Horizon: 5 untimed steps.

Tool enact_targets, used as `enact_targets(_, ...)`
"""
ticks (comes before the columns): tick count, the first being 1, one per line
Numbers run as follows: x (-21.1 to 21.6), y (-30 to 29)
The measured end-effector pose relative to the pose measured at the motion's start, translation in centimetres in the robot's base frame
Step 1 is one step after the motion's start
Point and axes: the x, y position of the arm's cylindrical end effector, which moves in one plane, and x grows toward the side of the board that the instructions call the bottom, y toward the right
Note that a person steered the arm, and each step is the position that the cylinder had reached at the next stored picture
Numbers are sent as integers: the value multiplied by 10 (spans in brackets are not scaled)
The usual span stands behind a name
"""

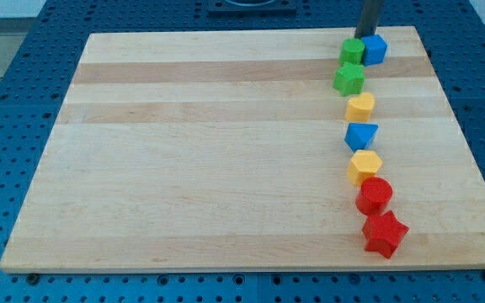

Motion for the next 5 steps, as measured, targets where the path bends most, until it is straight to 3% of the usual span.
enact_targets(2,-13,72)
enact_targets(3,4,68)
enact_targets(5,22,-19)
